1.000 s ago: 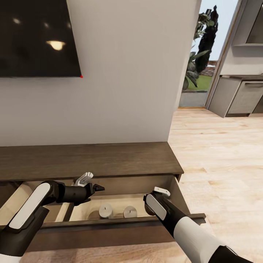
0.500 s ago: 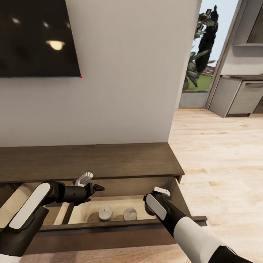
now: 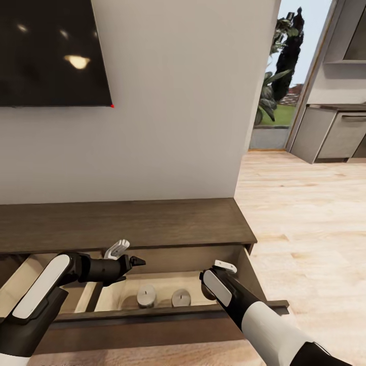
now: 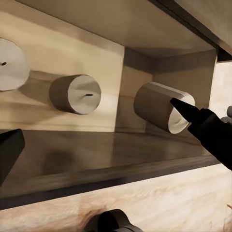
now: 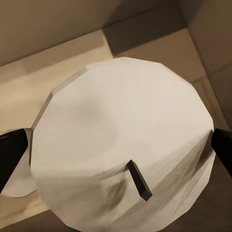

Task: Place each of the two pumpkins and all three candles from the living room inside a cabinet in the living room (use any cabinet), then make sure every cabinet is closed, and position the cauldron so it is next to a table in the living room.

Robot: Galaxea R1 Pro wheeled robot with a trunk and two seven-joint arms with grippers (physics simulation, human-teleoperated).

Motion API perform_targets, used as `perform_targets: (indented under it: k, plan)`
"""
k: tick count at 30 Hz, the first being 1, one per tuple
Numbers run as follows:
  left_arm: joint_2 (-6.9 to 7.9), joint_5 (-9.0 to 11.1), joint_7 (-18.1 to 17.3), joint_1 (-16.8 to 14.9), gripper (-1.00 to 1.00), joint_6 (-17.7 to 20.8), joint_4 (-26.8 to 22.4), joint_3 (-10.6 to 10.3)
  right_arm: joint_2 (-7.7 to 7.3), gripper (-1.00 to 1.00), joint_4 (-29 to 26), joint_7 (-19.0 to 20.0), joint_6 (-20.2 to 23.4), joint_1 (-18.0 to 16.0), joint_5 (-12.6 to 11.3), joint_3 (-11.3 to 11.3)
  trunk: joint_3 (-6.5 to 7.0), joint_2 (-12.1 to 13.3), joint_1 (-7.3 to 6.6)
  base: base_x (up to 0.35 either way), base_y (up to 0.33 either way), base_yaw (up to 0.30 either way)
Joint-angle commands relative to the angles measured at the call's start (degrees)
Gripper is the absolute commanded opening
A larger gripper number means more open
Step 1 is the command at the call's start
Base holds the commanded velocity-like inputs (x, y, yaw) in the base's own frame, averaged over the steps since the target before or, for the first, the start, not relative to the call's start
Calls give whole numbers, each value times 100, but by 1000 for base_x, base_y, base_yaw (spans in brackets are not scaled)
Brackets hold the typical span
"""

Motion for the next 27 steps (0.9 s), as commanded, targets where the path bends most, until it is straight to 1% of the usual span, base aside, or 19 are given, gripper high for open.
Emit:
perform_targets:
  k: [1, 6, 14, 17, 22, 23, 27]
  plan:
    - [5, 56, 60, -5, 100, -4, -5, -6, -4, -100, -7, -37, 27, -6, -22, 26, -6, -3, -1, 0, 0, 0]
    - [4, 56, 60, -5, 100, -4, -14, -6, -4, -100, -6, -37, 27, -6, -23, 26, -95, -203, 109, 0, 0, 0]
    - [11, 67, 52, 83, 100, -3, -326, 1, -4, -100, -6, -37, 27, -6, -22, 26, -95, -203, 109, 0, 0, 0]
    - [12, 82, 51, 95, 100, -3, -352, 2, -4, -100, -6, -37, 27, -6, -22, 26, -95, -203, 109, 0, 0, 0]
    - [17, 162, 53, 100, 100, -3, -363, 3, -4, -100, -6, -37, 27, -6, -22, 26, -95, -203, 109, 0, 0, 0]
    - [16, 176, 53, 100, 100, -3, -363, 3, -4, 100, -6, -37, 27, -6, -22, 26, -95, -203, 109, 0, 0, 0]
    - [19, 194, 59, 100, 100, -3, -357, 3, -4, 100, -6, -37, 27, -6, -22, 26, -95, -203, 109, 0, 0, 0]
